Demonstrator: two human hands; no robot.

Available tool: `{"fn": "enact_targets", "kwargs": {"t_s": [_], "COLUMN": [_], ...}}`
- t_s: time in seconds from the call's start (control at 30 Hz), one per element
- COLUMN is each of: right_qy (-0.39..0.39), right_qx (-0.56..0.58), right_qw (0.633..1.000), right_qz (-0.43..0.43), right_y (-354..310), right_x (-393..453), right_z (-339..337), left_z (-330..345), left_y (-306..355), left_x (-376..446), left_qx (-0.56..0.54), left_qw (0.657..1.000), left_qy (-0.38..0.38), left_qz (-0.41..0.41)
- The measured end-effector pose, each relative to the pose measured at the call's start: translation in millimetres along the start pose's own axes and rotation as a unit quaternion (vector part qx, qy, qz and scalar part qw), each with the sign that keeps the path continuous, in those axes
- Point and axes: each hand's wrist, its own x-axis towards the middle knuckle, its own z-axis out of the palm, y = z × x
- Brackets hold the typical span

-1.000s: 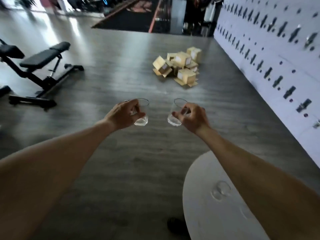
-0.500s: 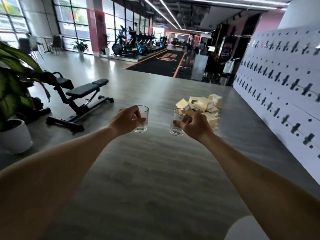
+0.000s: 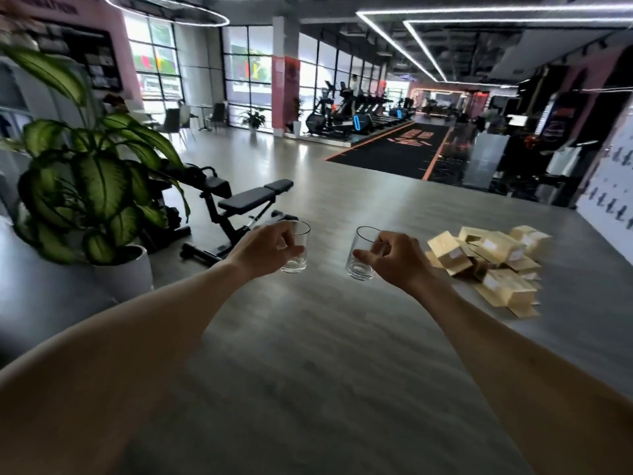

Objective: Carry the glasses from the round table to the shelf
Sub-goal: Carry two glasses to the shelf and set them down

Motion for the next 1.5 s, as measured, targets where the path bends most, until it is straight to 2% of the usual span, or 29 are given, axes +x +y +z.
{"fn": "enact_targets", "kwargs": {"t_s": [0.37,0.57,0.77,0.97,1.13,1.5], "right_qy": [-0.077,-0.109,-0.137,-0.139,-0.153,-0.208], "right_qx": [0.042,0.067,0.093,0.146,0.148,0.176], "right_qw": [0.993,0.983,0.971,0.961,0.951,0.9], "right_qz": [-0.078,-0.134,-0.172,-0.191,-0.224,-0.34], "right_y": [-33.7,-94.7,-170.6,-236.3,-292.5,-399.4], "right_x": [210.7,288.6,356.4,418.5,473.0,614.6], "right_z": [113.3,205.5,302.9,378.2,446.1,596.8], "left_z": [-37.9,-89.9,-152.2,-212.6,-259.4,-329.5], "left_y": [-123.8,-207.9,-303.6,-381.2,-447.4,-589.0], "left_x": [132.5,169.1,206.3,239.3,268.1,344.7], "left_qx": [-0.009,0.005,0.064,0.09,0.096,0.121], "left_qw": [0.99,0.979,0.97,0.965,0.954,0.915], "left_qy": [0.094,0.124,0.161,0.16,0.185,0.251], "left_qz": [-0.109,-0.163,-0.168,-0.186,-0.214,-0.292]}}
